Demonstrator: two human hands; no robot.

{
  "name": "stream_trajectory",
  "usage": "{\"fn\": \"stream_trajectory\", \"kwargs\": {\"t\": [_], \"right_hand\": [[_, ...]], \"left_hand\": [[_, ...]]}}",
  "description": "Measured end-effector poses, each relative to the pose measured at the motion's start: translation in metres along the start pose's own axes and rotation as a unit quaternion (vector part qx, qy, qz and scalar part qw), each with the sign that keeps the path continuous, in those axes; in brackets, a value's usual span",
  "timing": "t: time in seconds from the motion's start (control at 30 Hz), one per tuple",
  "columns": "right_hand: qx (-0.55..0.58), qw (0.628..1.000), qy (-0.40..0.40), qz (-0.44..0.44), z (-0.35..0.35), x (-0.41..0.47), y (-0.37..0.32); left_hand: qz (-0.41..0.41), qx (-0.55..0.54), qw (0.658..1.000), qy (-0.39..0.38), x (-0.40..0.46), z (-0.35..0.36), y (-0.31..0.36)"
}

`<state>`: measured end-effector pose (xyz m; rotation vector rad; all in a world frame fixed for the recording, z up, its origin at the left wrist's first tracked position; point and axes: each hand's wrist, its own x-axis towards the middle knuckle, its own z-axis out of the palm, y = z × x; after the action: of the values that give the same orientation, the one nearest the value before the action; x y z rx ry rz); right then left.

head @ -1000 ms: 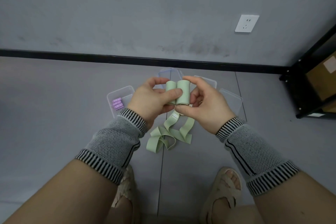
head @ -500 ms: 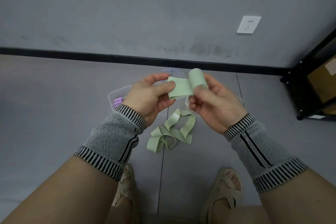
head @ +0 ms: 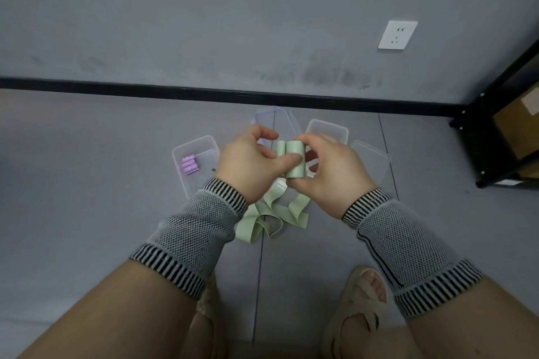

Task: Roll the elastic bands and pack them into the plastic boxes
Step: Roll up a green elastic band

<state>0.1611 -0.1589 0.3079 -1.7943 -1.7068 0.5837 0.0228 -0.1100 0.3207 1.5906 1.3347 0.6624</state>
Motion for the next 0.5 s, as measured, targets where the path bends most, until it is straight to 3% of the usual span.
{"fn": "stream_trajectory", "kwargs": {"t": [0.2,0.5], "right_hand": [[0.16,0.987,0.009,0.03,-0.006,-0.001,-0.001],[0.233,0.972,-0.006,0.036,-0.006,0.001,0.002]], "left_hand": [[-0.063,-0.165,0.983,-0.039,0.001,-0.008,0.004],[-0.062,-0.188,0.98,-0.039,0.002,-0.021,0.002]]}}
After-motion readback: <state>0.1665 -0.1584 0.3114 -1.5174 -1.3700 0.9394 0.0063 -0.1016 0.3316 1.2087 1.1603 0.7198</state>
